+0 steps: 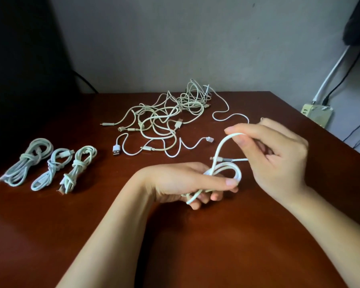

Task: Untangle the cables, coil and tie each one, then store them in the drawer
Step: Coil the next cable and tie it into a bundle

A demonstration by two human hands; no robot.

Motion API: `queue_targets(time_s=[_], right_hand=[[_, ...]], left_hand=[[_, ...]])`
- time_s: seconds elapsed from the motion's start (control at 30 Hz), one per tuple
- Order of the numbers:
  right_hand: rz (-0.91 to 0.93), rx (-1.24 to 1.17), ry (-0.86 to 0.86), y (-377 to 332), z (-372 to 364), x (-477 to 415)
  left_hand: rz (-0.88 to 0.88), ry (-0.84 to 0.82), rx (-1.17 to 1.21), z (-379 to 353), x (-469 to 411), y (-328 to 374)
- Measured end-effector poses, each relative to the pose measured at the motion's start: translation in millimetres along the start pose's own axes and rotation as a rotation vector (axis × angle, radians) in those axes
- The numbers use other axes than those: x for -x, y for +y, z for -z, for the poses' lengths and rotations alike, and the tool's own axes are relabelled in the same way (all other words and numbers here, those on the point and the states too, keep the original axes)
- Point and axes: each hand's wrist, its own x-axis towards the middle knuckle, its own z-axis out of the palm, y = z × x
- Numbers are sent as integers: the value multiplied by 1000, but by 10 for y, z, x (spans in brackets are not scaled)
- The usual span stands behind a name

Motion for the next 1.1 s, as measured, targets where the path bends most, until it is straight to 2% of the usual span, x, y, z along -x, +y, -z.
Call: queue_targets(time_s=[0.2,0.33,0.43,0.47,0.6,0.73,0.8,0.93,1.0,1.1], right_hand=[[-93,113,-13,151,-81,53],[-252,118,-74,256,-83,64],[-425,90,-248,335,-110,106],[-426,119,-305,344,-123,123],[-261,169,-383,281,-142,166],[-110,243,-400,211,-149,146],[-37,276,-411,184,-148,136],[121,326,-414,111,-151,132],[206,347,-435,56,-151,124],[318,373,-515,-50,-150,111]], left_hand=[[-43,-73,-143,-73,-36,40],[-126,116,16,23,6,38],[-181,265,214,125,16,38],[-193,298,309,153,10,40],[-236,451,561,204,-33,27],[-276,655,653,198,-67,7],[-271,778,618,201,-95,-18],[-178,1038,377,225,-160,-91],[-197,1048,442,249,-161,-106],[-239,949,672,266,-144,-74]])
